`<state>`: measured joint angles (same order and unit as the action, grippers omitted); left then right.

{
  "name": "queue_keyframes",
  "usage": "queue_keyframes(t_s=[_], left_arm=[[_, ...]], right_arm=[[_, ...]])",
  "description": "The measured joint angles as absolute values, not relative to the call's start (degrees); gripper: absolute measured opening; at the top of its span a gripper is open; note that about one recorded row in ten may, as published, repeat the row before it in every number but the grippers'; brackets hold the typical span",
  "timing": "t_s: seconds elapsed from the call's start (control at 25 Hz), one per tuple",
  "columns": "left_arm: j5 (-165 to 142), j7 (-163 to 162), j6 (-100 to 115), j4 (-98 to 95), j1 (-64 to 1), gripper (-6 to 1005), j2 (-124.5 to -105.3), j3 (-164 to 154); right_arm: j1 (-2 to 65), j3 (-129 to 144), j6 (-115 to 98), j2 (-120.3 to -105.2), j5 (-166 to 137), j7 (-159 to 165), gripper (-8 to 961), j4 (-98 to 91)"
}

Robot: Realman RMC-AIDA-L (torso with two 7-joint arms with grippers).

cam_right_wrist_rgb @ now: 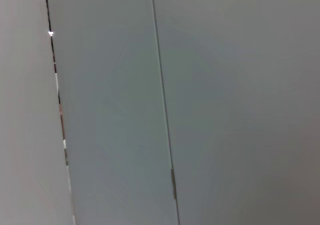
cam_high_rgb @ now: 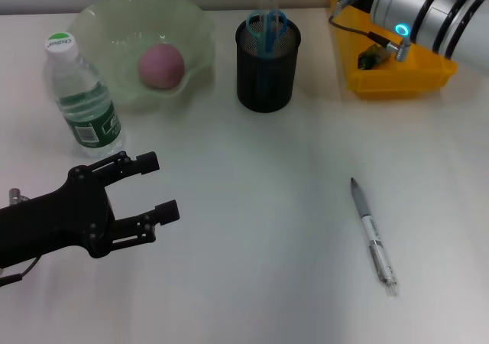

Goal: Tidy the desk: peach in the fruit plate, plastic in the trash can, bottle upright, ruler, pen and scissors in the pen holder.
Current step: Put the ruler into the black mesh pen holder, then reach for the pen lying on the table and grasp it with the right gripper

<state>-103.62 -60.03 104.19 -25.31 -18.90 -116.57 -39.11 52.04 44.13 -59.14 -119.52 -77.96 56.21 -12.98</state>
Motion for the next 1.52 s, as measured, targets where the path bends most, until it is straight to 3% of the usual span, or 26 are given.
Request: queue_keyframes(t_s=[0.4, 0.56, 0.64, 0.68, 0.8, 0.84, 0.88, 1.04, 1.2, 1.52], left_arm=[[-103.6, -60.0, 104.1, -25.3, -18.9, 833, -116.44, -39.1], [-103.6, -60.0, 104.1, -25.3, -18.9, 833, -116.50, -39.1], [-103.8, -60.0, 104.0, -25.3, -18.9, 833, -116.68, -39.1], [-103.8, -60.0, 104.0, -25.3, -18.9, 833, -116.68, -39.1], [-103.9, -60.3, 103.8, -25.3, -18.9, 833, -116.79, -39.2], [-103.9, -60.4, 103.7, -25.3, -18.9, 833, -116.80, -39.1], [-103.9, -60.4, 103.7, -25.3, -18.9, 833, -116.80, -39.1], [-103.8, -60.4, 103.3, -25.4, -18.8, 833, -117.03, -39.1], [-103.7, -60.8, 103.0, -25.4, -19.0, 834, -117.16, -39.0], [-103.8, -62.6, 103.1, -25.3, -18.7, 832, -117.25, -39.0]], right_arm=[[50.6, 44.1, -60.2, -119.45, -77.9, 57.5, 599, -14.5], [46.1, 44.7, -69.1, -119.12, -78.9, 65.8, 651, -21.6], [41.6, 46.6, -80.3, -117.67, -82.4, 74.8, 652, -31.7], [41.6, 46.6, -80.3, -117.67, -82.4, 74.8, 653, -31.7], [38.8, 47.1, -93.0, -114.64, -89.4, 81.7, 653, -42.5], [38.9, 46.6, -99.0, -113.11, -96.5, 84.4, 652, -47.6], [38.9, 46.6, -99.0, -113.11, -96.5, 84.4, 652, -47.6], [44.8, 45.1, -110.3, -110.53, -118.7, 87.0, 653, -54.6], [48.9, 46.6, -114.7, -110.59, -128.7, 86.5, 653, -56.0], [52.9, 62.4, -115.1, -113.04, -138.5, 80.5, 652, -56.7]])
